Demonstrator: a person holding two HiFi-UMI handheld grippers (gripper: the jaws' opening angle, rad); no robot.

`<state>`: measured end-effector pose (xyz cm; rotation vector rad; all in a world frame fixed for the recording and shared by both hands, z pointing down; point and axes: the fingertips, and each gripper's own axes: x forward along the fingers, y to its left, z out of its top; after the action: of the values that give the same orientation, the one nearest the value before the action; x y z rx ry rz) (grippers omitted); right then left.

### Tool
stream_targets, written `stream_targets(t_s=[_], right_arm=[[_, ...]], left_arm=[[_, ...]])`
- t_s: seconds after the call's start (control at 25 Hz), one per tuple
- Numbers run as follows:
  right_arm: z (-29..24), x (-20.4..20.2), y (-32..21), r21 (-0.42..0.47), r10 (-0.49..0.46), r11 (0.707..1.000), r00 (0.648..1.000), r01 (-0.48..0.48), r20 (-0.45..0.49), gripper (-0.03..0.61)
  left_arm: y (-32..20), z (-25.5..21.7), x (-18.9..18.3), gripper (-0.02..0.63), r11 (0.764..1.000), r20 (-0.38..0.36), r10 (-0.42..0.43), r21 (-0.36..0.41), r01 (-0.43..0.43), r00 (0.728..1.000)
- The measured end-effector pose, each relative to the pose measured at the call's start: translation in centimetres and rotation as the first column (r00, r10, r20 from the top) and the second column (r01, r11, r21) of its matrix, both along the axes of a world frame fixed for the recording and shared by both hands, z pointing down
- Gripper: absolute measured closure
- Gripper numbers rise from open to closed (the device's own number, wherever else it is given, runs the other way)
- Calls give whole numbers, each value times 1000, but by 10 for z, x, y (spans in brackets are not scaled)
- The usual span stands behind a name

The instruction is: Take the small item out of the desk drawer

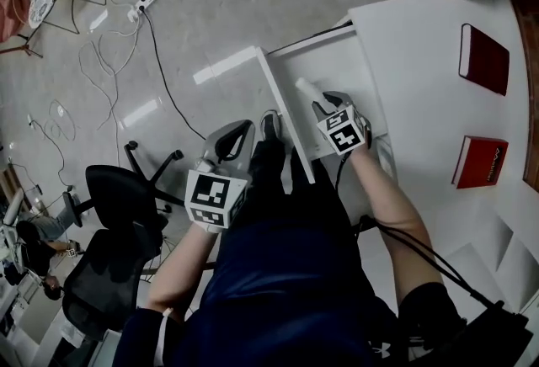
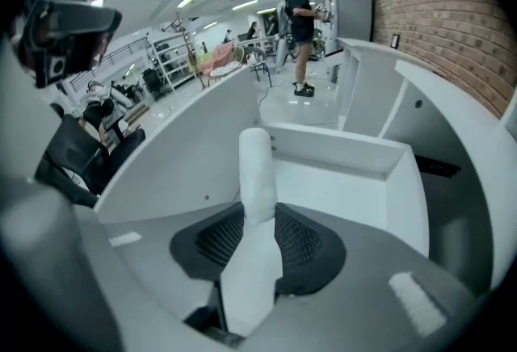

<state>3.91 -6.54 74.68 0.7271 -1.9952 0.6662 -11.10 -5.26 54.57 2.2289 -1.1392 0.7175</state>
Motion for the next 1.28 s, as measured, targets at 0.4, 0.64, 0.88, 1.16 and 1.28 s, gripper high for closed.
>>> stream_targets(t_s=[0.4, 0.64, 0.88, 1.16, 1.28], right_arm=[[-105, 46, -19, 103, 306, 938, 931, -330, 197, 454], [-136, 97, -26, 137, 434, 878, 883, -459, 176, 454], [-137, 159, -35, 140, 514, 844, 855, -518, 67, 454], [-123, 215, -34, 103, 575, 817, 815, -568, -69, 453], [-115, 223, -31, 86, 575, 818, 810, -568, -117, 453]], left_arm=[[-8, -28, 31, 611, 996, -24, 68, 67, -67, 997], [-11, -45, 46, 611, 989, -35, 113, 104, -108, 993], [-18, -61, 52, 611, 982, -28, 135, 136, -130, 990], [-18, -69, 48, 611, 983, -31, 122, 143, -117, 992], [-17, -69, 46, 611, 983, -32, 119, 143, -113, 992]])
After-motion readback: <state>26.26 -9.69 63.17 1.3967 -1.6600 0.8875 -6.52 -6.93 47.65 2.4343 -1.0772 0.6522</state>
